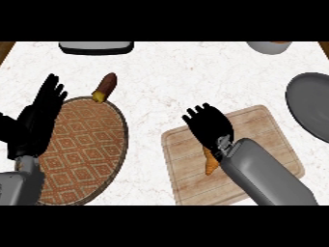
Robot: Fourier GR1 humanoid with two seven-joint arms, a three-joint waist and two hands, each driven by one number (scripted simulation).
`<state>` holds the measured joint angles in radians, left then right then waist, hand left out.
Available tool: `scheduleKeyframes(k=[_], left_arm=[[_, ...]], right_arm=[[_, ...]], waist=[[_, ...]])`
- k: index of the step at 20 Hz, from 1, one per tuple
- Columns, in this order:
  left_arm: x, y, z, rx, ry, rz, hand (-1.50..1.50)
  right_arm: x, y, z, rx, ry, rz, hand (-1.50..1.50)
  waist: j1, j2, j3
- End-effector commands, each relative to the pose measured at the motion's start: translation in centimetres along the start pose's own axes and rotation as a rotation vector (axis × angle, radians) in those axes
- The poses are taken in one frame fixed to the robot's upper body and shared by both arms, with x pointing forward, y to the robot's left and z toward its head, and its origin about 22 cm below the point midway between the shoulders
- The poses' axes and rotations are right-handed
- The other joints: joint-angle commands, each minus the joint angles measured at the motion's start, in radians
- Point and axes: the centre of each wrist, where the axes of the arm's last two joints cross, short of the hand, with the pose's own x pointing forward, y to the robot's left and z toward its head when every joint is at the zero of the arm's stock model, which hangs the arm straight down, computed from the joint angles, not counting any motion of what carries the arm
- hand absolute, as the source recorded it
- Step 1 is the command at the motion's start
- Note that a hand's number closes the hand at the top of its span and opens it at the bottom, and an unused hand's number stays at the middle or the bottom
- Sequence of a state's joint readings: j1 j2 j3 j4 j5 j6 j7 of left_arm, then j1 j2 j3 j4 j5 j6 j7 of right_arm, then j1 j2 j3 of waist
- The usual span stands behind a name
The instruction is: Pick the croissant from the cutting board and place it in the pan
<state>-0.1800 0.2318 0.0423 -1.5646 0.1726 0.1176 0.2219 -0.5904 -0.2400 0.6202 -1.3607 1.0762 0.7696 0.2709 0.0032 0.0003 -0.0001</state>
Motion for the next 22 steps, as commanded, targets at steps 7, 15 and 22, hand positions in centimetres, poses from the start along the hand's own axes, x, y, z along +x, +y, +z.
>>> scheduleKeyframes(k=[7,15,22], left_arm=[[1.7,0.7,-0.8,0.003,-0.01,0.018,0.0],[-0.3,0.0,0.4,-0.016,0.007,0.016,0.0],[0.3,-1.8,1.5,0.0,-0.006,0.0,0.0]], right_arm=[[0.4,1.4,-2.3,0.071,-0.058,-0.013,1.5],[1.4,3.4,-5.2,-0.022,-0.141,-0.019,1.5],[-0.4,2.3,-3.3,-0.096,-0.141,-0.062,1.5]], waist=[[-0.001,0.0,0.0],[0.005,0.001,0.0],[0.0,-0.001,0.0]])
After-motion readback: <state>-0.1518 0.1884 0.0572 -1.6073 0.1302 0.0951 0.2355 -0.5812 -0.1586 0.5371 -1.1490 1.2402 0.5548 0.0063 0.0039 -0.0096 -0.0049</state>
